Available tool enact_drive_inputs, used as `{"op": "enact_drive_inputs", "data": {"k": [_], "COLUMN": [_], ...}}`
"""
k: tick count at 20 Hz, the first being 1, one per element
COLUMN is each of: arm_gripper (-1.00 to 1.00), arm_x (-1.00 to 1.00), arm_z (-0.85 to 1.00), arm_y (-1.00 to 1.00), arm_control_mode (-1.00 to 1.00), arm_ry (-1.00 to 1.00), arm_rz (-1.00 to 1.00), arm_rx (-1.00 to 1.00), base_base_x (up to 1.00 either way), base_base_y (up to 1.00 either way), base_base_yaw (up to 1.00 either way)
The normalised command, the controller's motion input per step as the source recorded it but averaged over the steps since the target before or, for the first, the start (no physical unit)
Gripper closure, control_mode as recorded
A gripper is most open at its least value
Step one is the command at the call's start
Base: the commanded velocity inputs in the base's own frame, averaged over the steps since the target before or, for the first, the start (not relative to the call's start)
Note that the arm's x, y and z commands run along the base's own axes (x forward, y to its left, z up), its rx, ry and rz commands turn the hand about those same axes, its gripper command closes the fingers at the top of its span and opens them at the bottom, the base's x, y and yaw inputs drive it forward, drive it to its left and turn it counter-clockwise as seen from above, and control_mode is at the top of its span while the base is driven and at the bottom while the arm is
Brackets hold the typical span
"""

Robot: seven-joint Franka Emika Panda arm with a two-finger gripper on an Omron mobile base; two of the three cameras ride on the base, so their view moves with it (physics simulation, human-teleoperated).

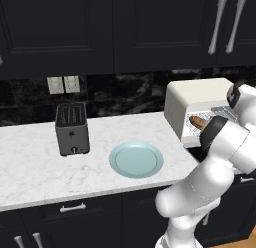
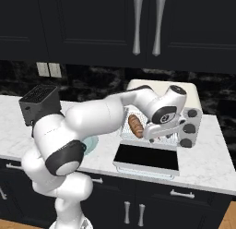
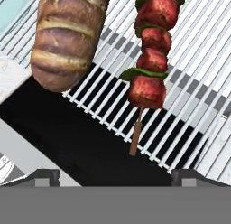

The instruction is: Pick up the kebab skewer and baguette bread, and place them inside the toaster oven. Close the toaster oven door and start by setting the timer.

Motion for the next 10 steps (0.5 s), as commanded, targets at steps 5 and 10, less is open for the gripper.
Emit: {"op": "enact_drive_inputs", "data": {"k": [5,10], "arm_gripper": [-1.0,-1.0], "arm_x": [-0.94,-0.76], "arm_z": [0.04,-0.01], "arm_y": [0.0,0.0], "arm_control_mode": [-1.0,-1.0], "arm_ry": [0.0,0.05], "arm_rz": [-0.22,-0.32], "arm_rx": [0.0,0.0], "base_base_x": [0.0,0.0], "base_base_y": [0.0,0.0], "base_base_yaw": [0.0,0.0]}}
